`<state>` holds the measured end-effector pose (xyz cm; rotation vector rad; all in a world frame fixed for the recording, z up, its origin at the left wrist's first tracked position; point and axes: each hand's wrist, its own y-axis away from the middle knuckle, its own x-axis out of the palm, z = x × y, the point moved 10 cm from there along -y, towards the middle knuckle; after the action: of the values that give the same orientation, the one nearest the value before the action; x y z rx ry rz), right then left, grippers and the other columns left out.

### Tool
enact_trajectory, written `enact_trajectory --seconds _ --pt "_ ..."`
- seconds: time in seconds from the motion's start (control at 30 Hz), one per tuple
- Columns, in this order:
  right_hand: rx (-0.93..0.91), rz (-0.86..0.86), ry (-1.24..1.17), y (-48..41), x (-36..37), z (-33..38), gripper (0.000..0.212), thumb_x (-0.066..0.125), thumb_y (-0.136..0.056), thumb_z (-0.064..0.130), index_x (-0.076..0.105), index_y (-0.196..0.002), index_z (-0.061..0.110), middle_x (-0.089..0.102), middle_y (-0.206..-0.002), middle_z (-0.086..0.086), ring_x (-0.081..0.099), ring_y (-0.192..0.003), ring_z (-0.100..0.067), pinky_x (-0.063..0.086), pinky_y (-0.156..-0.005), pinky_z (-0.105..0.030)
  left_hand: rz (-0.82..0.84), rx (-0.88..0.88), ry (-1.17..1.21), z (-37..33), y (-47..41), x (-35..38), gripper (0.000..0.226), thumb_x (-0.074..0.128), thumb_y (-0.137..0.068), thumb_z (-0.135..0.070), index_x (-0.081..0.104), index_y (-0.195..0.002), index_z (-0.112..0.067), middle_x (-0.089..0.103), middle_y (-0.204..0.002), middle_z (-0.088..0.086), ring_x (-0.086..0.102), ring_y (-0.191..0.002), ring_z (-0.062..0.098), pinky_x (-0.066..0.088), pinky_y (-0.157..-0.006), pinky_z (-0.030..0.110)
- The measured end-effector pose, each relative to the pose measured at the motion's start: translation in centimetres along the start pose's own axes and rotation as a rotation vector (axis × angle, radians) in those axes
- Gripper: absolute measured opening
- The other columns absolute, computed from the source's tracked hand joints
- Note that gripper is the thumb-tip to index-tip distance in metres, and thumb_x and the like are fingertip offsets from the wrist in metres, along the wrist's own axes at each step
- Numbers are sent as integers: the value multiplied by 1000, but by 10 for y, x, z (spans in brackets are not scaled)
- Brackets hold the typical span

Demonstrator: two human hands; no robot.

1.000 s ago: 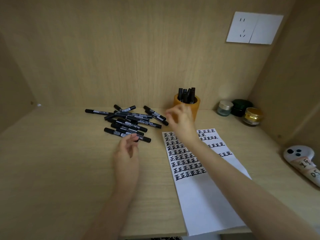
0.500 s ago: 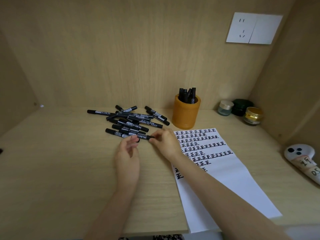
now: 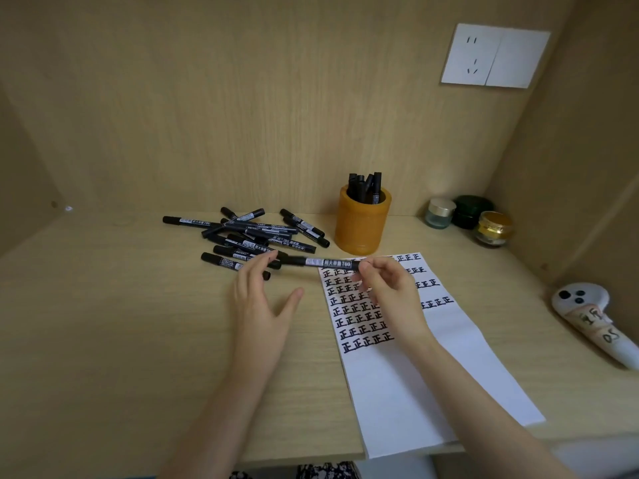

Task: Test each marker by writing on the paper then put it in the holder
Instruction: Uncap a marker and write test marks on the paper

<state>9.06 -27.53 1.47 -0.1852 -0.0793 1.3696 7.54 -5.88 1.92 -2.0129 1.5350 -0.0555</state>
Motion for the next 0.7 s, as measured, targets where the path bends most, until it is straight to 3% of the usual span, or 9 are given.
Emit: enact_trajectory --seconds 0.1,0.17,0.27,0.37,0.47,0.57,0.7 --pt "7 54 -21 13 -1 4 8 59 -94 17 65 -93 12 71 -81 -5 57 -65 -4 42 -59 -11 99 51 -59 -10 2 10 60 66 -82 -35 36 -133 -40 30 -133 -22 29 -129 -1 24 -106 20" --pt "24 63 -64 19 -2 6 8 59 -93 15 65 -93 10 72 -80 -6 57 -64 -6 42 -56 -12 197 37 -82 -10 4 20 46 60 -87 -36 44 -130 -36 41 -128 -20 39 -121 -2 33 -104 22" --pt "48 49 -108 25 -6 9 9 58 -93 17 64 -92 10 71 -77 -6 56 -61 -8 41 -53 -15 274 93 -216 -15 9 28 29 48 -93 -34 57 -120 -26 55 -110 -19 51 -99 -3 46 -89 24" --pt "73 93 -192 30 -3 9 19 57 -92 27 62 -92 8 66 -72 -7 51 -56 -11 37 -51 -21 306 161 -317 -28 15 34 30 37 -96 -37 55 -116 -23 56 -102 -16 52 -88 0 45 -74 22" --pt "104 139 -172 36 3 8 30 63 -83 34 63 -95 6 60 -62 -4 47 -48 -12 30 -45 -20 416 205 -380 -37 29 48 29 30 -99 -37 51 -116 -25 56 -101 -15 52 -86 2 45 -71 25" --pt "96 148 -136 42 8 7 10 67 -86 21 65 -83 12 56 -56 -5 45 -42 -11 31 -40 -17 525 202 -355 -40 44 57 29 26 -101 -34 47 -120 -26 55 -100 -14 51 -83 2 41 -68 22" --pt "100 195 -42 47 17 3 32 66 -88 21 62 -59 9 55 -47 -4 43 -38 -11 32 -41 -17 565 156 -282 -44 53 59 26 26 -100 -36 46 -114 -27 54 -94 -15 52 -79 2 39 -63 18"
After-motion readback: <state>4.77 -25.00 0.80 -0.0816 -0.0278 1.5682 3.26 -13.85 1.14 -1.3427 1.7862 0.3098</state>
